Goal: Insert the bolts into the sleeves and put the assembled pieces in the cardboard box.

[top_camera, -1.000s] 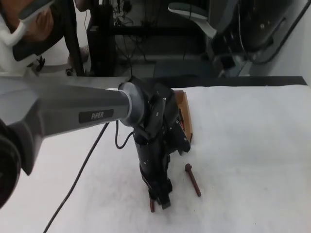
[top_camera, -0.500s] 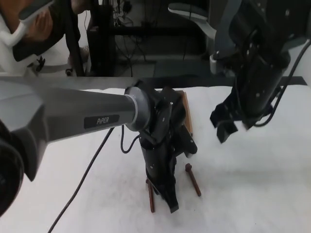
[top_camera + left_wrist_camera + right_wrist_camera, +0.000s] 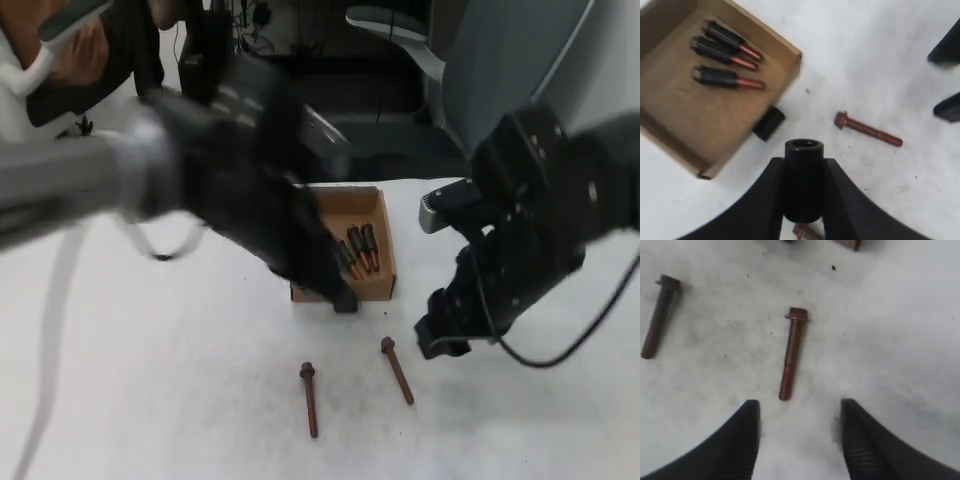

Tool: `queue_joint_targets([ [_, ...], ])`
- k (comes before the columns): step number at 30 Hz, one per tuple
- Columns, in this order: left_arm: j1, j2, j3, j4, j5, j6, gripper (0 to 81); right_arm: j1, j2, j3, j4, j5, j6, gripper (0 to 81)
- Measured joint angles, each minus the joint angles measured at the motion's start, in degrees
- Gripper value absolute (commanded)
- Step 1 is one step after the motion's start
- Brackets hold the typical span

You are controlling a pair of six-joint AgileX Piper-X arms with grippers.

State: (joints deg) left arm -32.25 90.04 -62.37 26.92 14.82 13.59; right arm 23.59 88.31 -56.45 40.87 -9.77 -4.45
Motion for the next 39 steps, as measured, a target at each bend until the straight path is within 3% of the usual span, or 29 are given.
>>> queue_joint_targets([
  [4, 2.26, -13.11, 11.72, -11.47, 3.39, -3.30, 1.8, 1.87, 1.05, 1.76, -5.87, 2.67, 0.02, 44.9],
  [10, 2.25, -31.17, 27.34, -32.26, 6.64, -11.24, 1.8, 2.63, 6.42, 1.11, -6.97, 4.08, -0.02, 44.9],
  [14, 2.25, -40.56, 33.47, -37.31, 7.15, -15.94, 1.8, 2.72, 10.64, -1.86, -5.99, 4.55, -0.22, 44.9],
  [26, 2.25, -46.12, 42.59, -37.03, 7.15, -22.80, 1.8, 5.20, 19.92, -13.03, 4.59, 8.81, -2.03, 44.8],
  [28, 2.25, -46.12, 43.25, -36.98, 7.27, -23.08, 1.8, 5.78, 21.26, -13.25, 5.58, 9.77, -2.17, 37.9],
  [30, 2.25, -46.12, 43.81, -37.28, 7.74, -23.40, 1.8, 6.12, 21.66, -13.68, 5.61, 11.37, -2.15, 16.5],
  [31, 2.25, -46.12, 43.99, -37.36, 8.03, -23.46, 1.8, 6.24, 21.79, -13.88, 5.82, 11.41, -2.15, 0.1],
  [39, -1.32, -46.45, 49.41, -43.38, 7.77, -23.32, 1.8, 6.38, 21.18, -13.80, 2.76, 11.10, -0.57, 0.6],
])
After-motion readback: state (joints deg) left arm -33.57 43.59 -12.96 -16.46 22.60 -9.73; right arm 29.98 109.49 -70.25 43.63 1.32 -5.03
